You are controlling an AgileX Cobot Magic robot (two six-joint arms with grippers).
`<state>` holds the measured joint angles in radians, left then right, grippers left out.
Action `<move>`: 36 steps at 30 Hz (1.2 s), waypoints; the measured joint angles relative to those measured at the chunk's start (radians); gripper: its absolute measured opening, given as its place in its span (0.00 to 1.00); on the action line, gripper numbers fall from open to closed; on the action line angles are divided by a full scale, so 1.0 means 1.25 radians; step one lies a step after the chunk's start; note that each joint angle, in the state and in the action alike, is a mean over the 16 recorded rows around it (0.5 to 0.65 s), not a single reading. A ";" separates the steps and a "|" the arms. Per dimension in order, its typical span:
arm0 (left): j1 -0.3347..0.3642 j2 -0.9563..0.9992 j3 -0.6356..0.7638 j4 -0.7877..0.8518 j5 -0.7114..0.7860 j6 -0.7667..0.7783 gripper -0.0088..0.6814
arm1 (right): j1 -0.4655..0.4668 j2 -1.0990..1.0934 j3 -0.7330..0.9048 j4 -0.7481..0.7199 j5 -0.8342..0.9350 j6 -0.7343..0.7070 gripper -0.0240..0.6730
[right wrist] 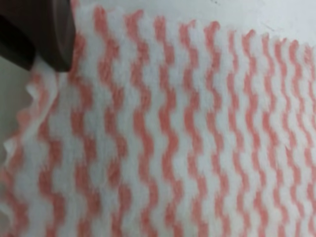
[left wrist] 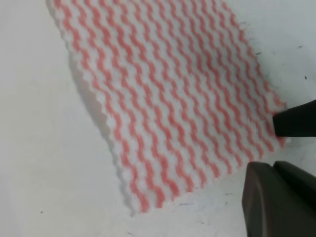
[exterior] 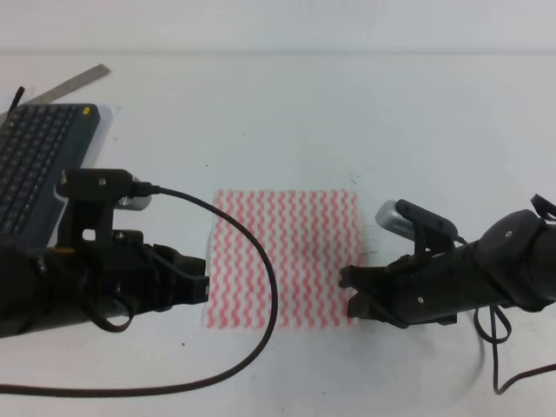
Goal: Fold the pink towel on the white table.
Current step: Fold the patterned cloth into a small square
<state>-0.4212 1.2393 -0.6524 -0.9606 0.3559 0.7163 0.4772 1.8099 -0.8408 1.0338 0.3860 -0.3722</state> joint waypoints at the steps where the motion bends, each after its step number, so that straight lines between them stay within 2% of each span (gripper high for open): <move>1: 0.000 0.000 0.000 0.000 -0.001 0.006 0.01 | 0.000 -0.003 0.001 -0.002 0.001 0.000 0.03; 11: 0.000 0.002 0.000 0.000 -0.020 0.094 0.01 | 0.000 -0.058 0.007 -0.007 0.005 -0.005 0.02; 16: 0.000 0.002 0.000 -0.001 -0.013 0.160 0.05 | 0.000 -0.083 0.004 0.020 0.005 -0.027 0.02; 21: 0.000 0.005 -0.001 -0.001 0.005 0.221 0.17 | 0.000 -0.095 -0.007 0.065 0.006 -0.059 0.02; 32: -0.002 0.006 -0.001 -0.007 0.019 0.394 0.58 | -0.002 -0.098 -0.041 0.189 0.011 -0.142 0.02; 36: -0.003 0.006 -0.001 -0.024 0.014 0.479 0.66 | -0.008 -0.098 -0.047 0.248 0.016 -0.182 0.02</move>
<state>-0.4249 1.2470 -0.6531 -0.9900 0.3730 1.3149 0.4669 1.6872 -0.8991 1.3436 0.4062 -0.5994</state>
